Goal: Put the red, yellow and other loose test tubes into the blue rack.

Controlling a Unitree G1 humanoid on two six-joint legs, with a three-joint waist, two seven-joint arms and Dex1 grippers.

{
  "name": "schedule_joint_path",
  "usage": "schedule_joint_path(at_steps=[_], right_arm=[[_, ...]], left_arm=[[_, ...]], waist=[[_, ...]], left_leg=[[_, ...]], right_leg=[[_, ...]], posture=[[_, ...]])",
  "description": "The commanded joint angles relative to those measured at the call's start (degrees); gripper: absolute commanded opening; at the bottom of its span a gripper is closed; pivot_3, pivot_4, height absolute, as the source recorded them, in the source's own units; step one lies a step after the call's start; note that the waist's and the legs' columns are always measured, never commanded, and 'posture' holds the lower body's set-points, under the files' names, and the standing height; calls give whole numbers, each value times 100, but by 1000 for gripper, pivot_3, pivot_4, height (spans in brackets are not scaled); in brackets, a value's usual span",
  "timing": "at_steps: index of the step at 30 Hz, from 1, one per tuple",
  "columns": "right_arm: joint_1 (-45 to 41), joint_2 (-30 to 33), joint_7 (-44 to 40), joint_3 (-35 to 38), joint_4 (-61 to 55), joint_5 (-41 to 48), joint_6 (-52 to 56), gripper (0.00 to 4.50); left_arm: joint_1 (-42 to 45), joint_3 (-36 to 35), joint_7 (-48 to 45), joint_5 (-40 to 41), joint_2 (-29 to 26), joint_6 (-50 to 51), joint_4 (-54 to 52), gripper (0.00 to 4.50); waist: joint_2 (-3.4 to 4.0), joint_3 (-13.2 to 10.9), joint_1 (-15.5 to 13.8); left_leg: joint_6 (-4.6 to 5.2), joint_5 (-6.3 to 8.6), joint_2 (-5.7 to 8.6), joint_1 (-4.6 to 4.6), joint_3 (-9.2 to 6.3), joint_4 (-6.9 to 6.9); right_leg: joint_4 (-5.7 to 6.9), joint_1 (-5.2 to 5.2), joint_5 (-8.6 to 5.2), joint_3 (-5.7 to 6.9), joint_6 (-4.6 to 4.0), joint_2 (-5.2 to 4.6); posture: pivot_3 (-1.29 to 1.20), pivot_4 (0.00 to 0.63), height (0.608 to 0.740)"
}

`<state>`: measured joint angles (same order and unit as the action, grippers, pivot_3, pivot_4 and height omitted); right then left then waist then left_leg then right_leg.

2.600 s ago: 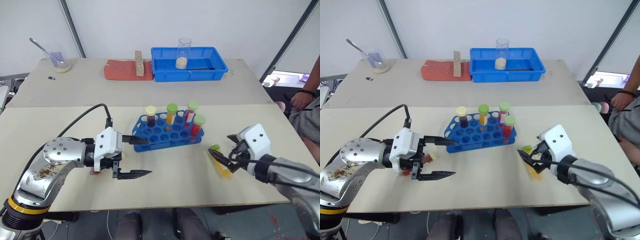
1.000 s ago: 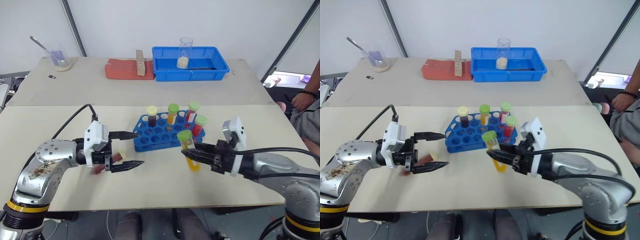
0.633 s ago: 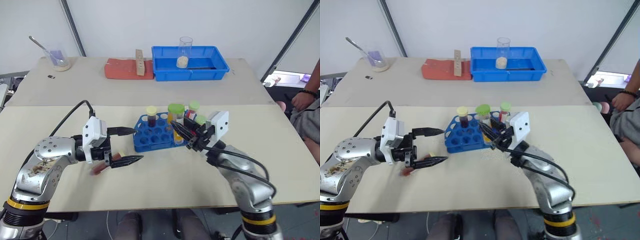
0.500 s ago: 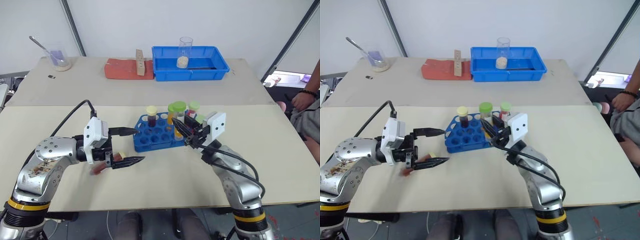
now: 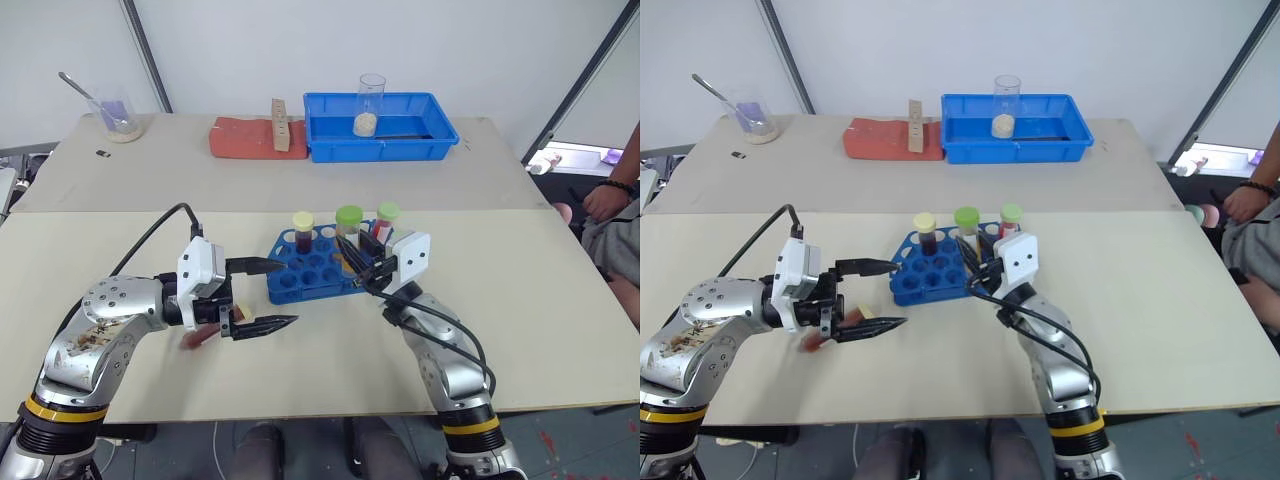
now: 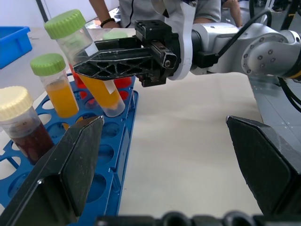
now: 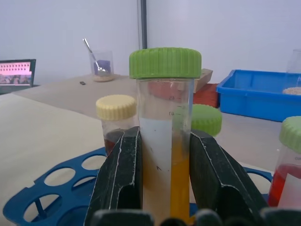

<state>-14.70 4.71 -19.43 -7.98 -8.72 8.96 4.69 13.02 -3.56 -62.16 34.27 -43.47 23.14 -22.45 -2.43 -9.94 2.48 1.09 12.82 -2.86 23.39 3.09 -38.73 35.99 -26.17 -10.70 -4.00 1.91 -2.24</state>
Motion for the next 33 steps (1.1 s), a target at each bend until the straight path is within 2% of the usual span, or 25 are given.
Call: schedule_joint_path(at_steps=[1, 17, 19, 24, 26, 29, 33], right_arm=[[-3, -54, 93, 23, -12, -120, -351, 996], [326, -323, 180, -60, 339, -248, -954, 987], [384, -319, 121, -29, 283, -153, -932, 2009], [462, -150, -2, -64, 144, -225, -692, 3693], [647, 130, -186, -126, -159, -252, -479, 4338], [991, 711, -550, -69, -852, -161, -18, 4338], [1243, 1666, -1242, 109, -1797, 252, 727, 4338]], left_arm=[[38, -177, 45, 239, -63, 149, -278, 4500], [133, -268, 111, 518, -171, 491, -316, 4500], [157, -266, 130, 495, -154, 486, -291, 4500], [197, -287, 229, 420, -143, 476, -220, 4500], [223, -278, 304, 293, -235, 499, -194, 4500], [327, -312, 345, 164, -570, 713, -191, 4500], [495, -234, 39, -84, -1524, 1123, -219, 4500]], waist=[[0, 0, 1], [0, 0, 4], [0, 0, 1], [0, 0, 4], [0, 0, 3], [0, 0, -20], [-1, -1, -6]], left_leg=[[0, 0, 0, 0, 0, 0], [0, 0, 0, -5, 0, 0], [0, 0, 0, -6, -1, 0], [0, 0, 0, -5, 0, 0], [0, 0, 0, -6, -1, 0], [0, 0, 0, -6, -4, 4], [0, 0, 1, -8, 3, 3]], right_leg=[[0, 0, 0, 0, 0, 0], [4, 2, -3, -1, -5, 0], [4, 2, -3, 0, -5, 0], [4, 2, -4, -1, -6, 0], [5, 2, -4, -1, -6, 0], [7, 2, -5, 2, -7, 0], [2, 2, -21, -1, -29, -2]], posture=[[0, 150, 740], [0, 150, 740], [0, 150, 740], [0, 150, 740], [0, 150, 740], [0, 150, 740], [0, 150, 740]])
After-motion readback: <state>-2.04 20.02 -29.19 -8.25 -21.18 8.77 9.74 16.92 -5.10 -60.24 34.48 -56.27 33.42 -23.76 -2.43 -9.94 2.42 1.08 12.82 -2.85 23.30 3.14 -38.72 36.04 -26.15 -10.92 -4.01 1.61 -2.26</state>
